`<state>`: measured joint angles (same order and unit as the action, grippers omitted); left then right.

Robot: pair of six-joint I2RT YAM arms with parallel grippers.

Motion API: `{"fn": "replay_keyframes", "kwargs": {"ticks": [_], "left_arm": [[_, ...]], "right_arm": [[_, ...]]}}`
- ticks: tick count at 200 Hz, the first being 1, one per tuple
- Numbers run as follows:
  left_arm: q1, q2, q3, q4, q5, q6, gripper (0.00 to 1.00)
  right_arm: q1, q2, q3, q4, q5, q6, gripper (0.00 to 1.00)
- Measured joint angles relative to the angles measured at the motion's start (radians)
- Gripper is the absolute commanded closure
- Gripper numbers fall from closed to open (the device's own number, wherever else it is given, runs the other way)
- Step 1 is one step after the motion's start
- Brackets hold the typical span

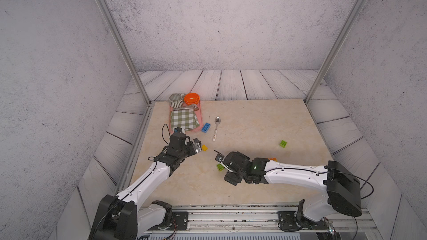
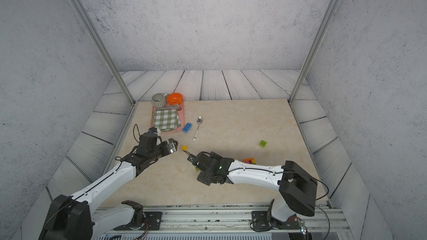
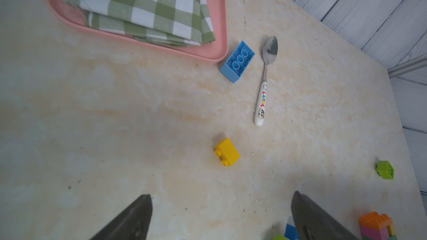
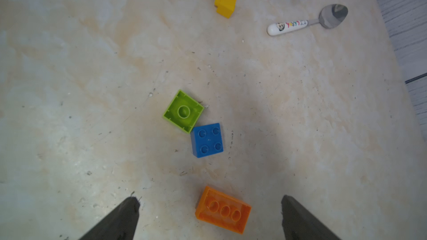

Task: Assemble the letter p with lego
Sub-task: Pick up the lego brick from the center of the board.

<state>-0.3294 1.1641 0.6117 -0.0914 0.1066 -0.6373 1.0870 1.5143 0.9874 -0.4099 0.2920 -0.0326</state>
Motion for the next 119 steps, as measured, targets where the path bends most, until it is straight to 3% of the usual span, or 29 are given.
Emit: {"fn": "replay_keyframes", "kwargs": {"ticks": [46,83,105,119], "left_arm": [[-0.051,0.104,0.066,-0.037,0.061,0.021,0.02],[-0.19,0.178,0.175,-0.14,0.051,0.015,0.0],[-0.279,0.198,0.201,-0.225,0.036,-0.015,0.03],[-0.317,0.234,0.219,-0.268,0.037,-0.043,0.08]], "right_arm": [[-0.164,0.007,0.024,-0.01,-0.204,0.082,0.08],[-0.279,0.04,0.036,-0.027,-0.315,0.168,0.08],[-0.335,0.035,0.035,-0.026,-0.345,0.227,0.0],[-0.368,0.015,0.024,-0.023,-0.359,0.265,0.01]]}}
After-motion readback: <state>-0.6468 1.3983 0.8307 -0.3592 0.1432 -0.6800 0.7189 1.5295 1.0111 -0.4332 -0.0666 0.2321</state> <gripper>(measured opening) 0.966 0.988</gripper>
